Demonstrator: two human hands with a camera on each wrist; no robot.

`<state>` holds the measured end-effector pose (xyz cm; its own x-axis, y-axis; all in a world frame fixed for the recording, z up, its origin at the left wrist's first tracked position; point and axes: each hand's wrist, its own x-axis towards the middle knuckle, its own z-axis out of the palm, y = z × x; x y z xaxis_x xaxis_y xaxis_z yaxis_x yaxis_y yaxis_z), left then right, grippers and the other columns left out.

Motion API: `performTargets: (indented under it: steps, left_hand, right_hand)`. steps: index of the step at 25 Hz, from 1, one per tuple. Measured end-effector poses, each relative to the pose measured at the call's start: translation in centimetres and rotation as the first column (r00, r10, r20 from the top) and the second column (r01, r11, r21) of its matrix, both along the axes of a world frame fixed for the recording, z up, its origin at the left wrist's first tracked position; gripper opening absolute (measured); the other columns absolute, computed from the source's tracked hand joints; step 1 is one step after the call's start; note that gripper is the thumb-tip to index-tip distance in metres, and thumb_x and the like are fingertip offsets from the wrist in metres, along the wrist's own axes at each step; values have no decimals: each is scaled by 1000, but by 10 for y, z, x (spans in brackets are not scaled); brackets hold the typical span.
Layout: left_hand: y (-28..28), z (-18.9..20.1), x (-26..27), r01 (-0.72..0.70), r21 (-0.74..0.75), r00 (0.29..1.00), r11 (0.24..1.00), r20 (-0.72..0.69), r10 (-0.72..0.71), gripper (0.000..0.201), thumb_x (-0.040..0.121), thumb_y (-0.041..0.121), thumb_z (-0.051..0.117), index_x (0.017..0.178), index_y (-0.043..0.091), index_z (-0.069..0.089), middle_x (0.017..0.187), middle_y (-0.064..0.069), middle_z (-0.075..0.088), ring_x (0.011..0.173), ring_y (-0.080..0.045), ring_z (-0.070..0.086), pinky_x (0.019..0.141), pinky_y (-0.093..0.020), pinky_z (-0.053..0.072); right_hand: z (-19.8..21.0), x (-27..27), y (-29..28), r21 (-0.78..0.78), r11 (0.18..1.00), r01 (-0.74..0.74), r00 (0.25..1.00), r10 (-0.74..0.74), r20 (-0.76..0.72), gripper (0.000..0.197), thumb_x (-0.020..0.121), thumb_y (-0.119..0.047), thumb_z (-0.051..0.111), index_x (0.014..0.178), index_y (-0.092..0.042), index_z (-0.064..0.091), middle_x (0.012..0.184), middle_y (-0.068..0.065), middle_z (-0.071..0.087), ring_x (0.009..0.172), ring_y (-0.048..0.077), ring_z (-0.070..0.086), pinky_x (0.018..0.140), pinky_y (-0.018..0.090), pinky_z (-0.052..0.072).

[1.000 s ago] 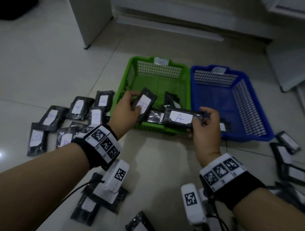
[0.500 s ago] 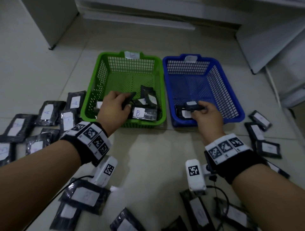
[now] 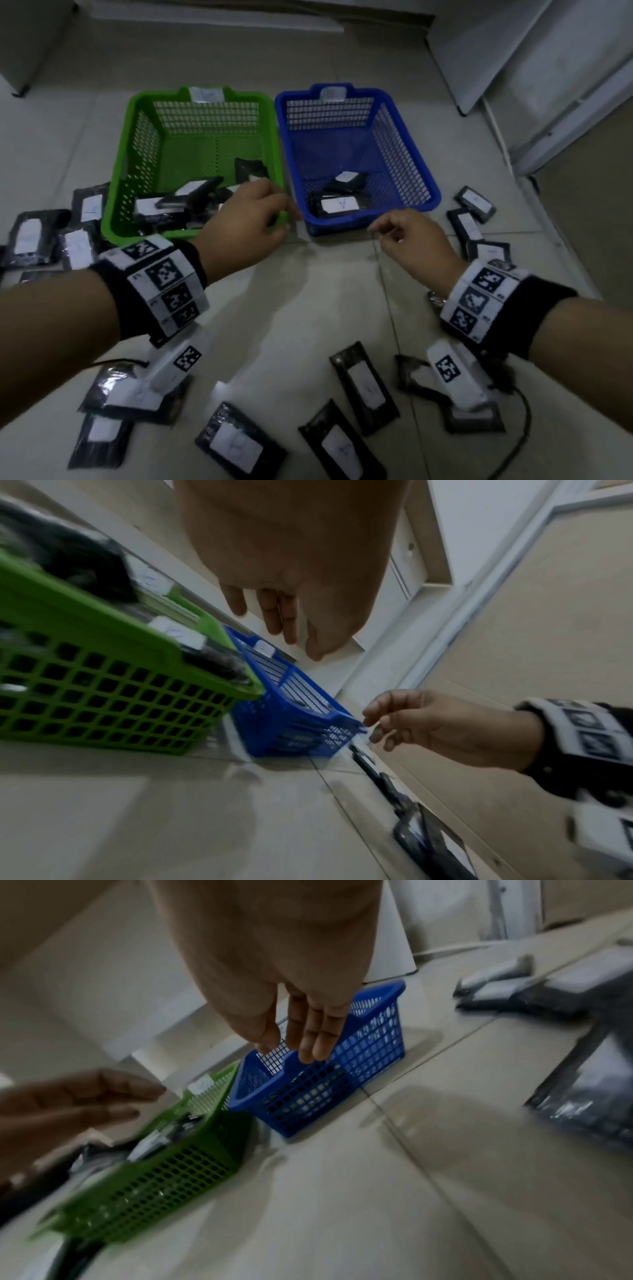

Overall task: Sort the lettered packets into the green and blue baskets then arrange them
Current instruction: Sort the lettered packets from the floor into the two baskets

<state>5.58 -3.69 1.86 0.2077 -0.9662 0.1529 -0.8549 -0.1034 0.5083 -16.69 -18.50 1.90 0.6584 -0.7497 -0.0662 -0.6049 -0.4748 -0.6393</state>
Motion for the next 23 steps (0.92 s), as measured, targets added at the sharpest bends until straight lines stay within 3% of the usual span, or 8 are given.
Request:
performTargets:
  steps: [3,6,8,11,14,17,19,23]
  left_hand:
    - [-27,30,-26,268,173,962,948,8,-273,25,83,18,62,107,25,64,111,1,54,103,-16,49,91,-25,39]
    - [-61,39,-59,391,317,909,864,18,-417,30,85,27,63,114,29,59,115,5,51,108,-12,47,93,-22,36]
    - [-83,25,-92,401,323,906,857,-1,-424,31,86,30,62,117,30,57,117,4,51,109,-13,47,96,-25,38]
    - [-105,-16,-142,357,357,932,863,-74,-355,34,87,30,61,121,27,56,121,3,52,112,-15,48,98,-30,41]
    - [-122,-64,-192,257,384,965,887,-147,-216,42,86,30,62,127,21,53,125,-2,50,114,-21,50,98,-31,41]
    - [-131,-101,-235,143,377,969,915,-243,-52,52,88,28,59,136,16,45,131,-7,48,118,-25,50,102,-33,40]
    - [-134,-115,-251,57,384,972,921,-234,37,52,89,28,57,138,17,44,130,-8,50,119,-28,48,103,-36,38]
    - [-138,-112,-257,9,434,956,901,-269,120,41,83,29,65,122,20,58,113,-6,60,108,-24,54,89,-29,42]
  right_hand:
    - [26,-57,-26,-16,967,-254,916,235,-327,33,81,-8,63,111,-22,63,101,-2,53,86,15,57,81,26,49]
    - [38,-112,-53,67,935,-349,777,329,-537,49,82,-20,66,128,-32,51,107,-7,46,94,9,50,79,19,40]
    - [27,-143,-70,49,951,-307,786,282,-550,59,81,-25,69,134,-32,45,112,-3,47,101,14,50,83,22,42]
    - [-8,-174,-82,30,984,-175,832,164,-529,71,75,-31,74,138,-25,43,124,7,47,118,24,45,97,35,43]
    - [-41,-198,-85,33,998,-62,871,71,-485,81,66,-40,80,137,-23,45,126,12,47,123,30,42,103,39,41]
    - [-60,-208,-80,57,998,-6,885,32,-465,91,64,-40,82,141,-26,36,121,11,44,119,29,40,99,40,43]
    - [-65,-210,-77,38,999,-22,906,36,-422,89,63,-37,83,139,-27,36,118,8,44,114,27,44,95,40,46]
    - [-67,-212,-83,160,986,55,942,2,-335,75,58,-30,87,120,-25,45,109,2,42,98,18,51,84,31,49]
